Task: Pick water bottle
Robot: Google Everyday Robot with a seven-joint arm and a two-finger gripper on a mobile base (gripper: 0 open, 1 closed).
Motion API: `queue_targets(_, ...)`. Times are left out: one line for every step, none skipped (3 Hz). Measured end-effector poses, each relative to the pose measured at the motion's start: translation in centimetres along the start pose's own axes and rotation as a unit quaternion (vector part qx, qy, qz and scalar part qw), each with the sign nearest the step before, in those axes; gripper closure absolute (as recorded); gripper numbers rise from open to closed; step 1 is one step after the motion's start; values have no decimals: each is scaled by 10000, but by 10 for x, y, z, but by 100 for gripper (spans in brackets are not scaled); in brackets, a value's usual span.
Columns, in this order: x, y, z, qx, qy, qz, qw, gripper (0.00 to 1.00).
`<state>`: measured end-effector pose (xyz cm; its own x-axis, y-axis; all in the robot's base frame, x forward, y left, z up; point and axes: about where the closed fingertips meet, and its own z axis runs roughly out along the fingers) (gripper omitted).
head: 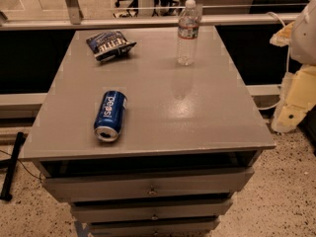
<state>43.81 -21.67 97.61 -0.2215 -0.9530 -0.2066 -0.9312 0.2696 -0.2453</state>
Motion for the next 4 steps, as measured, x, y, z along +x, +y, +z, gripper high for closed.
queue_targets(-1, -4, 0, 87, -37, -7, 10000, 0)
queue_targets(1, -34, 9, 310, -196, 52, 9993, 0)
queue_targets(7, -83, 25, 634, -439, 194, 9968, 0)
queue_targets(10, -136, 40, 941, -886, 400, 9908, 0)
